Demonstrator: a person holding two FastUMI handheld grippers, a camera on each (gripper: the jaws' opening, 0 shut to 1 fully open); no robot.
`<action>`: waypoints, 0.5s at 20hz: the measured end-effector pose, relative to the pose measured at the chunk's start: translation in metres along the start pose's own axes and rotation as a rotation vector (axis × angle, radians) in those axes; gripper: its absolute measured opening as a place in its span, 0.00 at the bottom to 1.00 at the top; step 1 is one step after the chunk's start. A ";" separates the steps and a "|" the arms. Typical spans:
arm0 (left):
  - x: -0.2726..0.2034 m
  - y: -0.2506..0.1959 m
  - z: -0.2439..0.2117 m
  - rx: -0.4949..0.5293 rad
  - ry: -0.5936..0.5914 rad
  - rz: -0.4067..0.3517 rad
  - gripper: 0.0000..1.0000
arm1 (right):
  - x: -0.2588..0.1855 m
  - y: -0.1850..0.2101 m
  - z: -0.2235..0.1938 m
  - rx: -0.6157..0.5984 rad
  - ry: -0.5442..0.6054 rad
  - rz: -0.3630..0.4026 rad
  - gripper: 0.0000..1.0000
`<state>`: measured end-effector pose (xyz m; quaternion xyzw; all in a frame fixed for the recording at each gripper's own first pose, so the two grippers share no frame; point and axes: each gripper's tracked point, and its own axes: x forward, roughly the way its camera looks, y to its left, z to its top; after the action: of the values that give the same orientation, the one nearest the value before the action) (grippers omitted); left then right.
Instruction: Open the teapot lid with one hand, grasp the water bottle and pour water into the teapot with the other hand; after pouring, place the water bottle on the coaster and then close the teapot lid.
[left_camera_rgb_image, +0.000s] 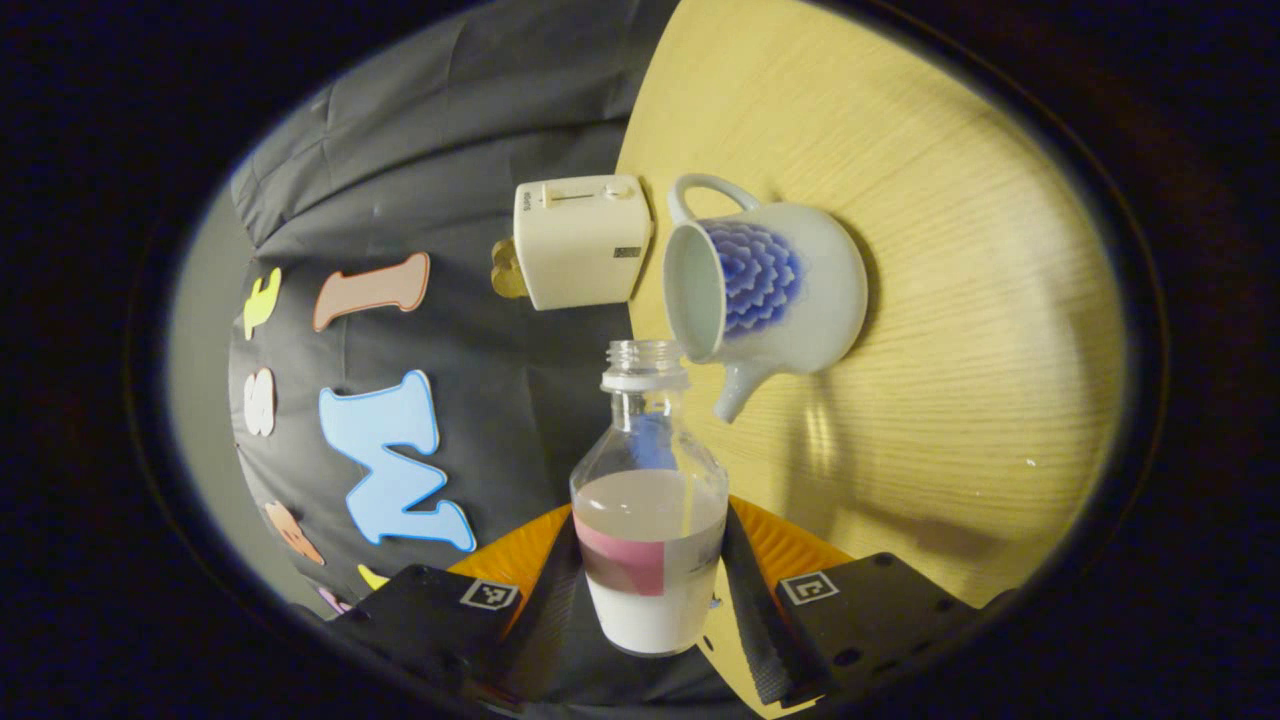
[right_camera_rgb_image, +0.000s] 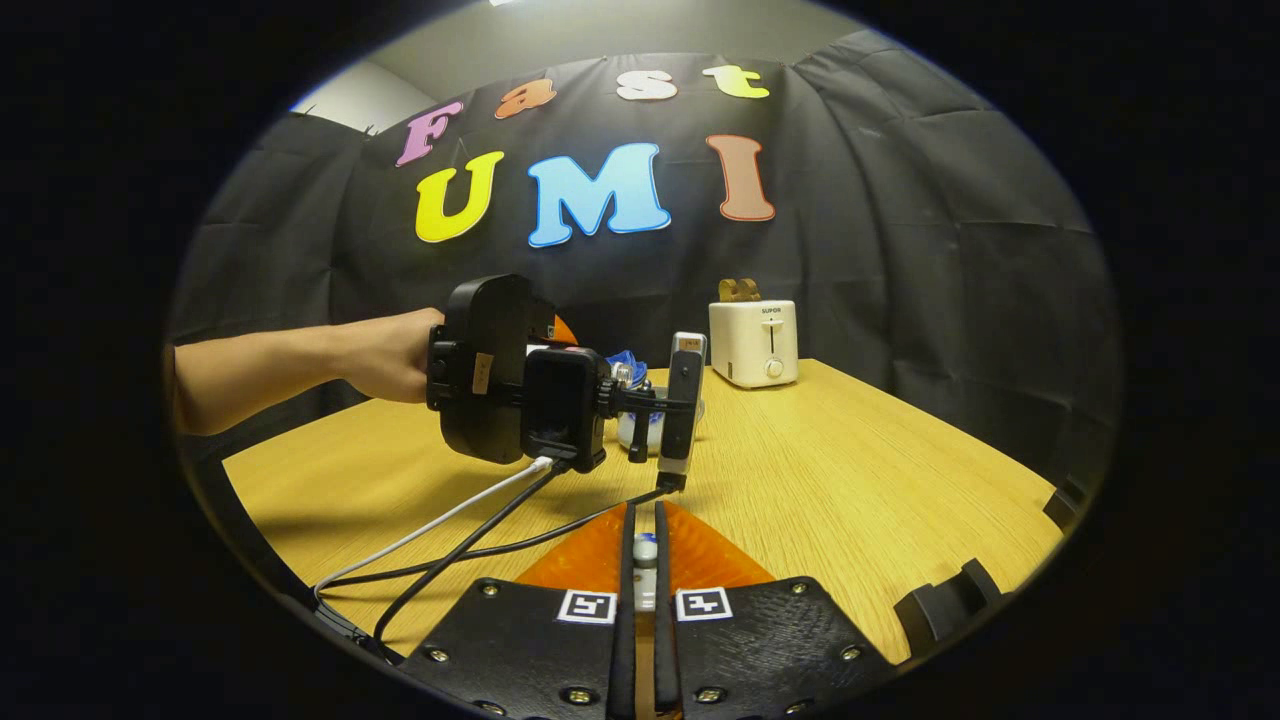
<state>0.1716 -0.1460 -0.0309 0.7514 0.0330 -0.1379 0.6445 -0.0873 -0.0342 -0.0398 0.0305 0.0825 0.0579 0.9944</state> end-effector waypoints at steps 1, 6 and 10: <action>0.000 0.000 0.000 0.011 0.004 -0.007 0.86 | -0.001 0.000 0.002 -0.003 -0.003 0.000 0.07; -0.001 0.007 0.004 0.097 0.007 -0.012 0.86 | 0.002 0.000 0.006 -0.008 -0.007 0.007 0.07; 0.000 0.006 0.004 0.158 0.023 -0.032 0.86 | 0.002 -0.004 0.004 -0.004 -0.007 -0.001 0.07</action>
<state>0.1724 -0.1513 -0.0254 0.8008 0.0414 -0.1420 0.5804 -0.0846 -0.0385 -0.0368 0.0287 0.0791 0.0574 0.9948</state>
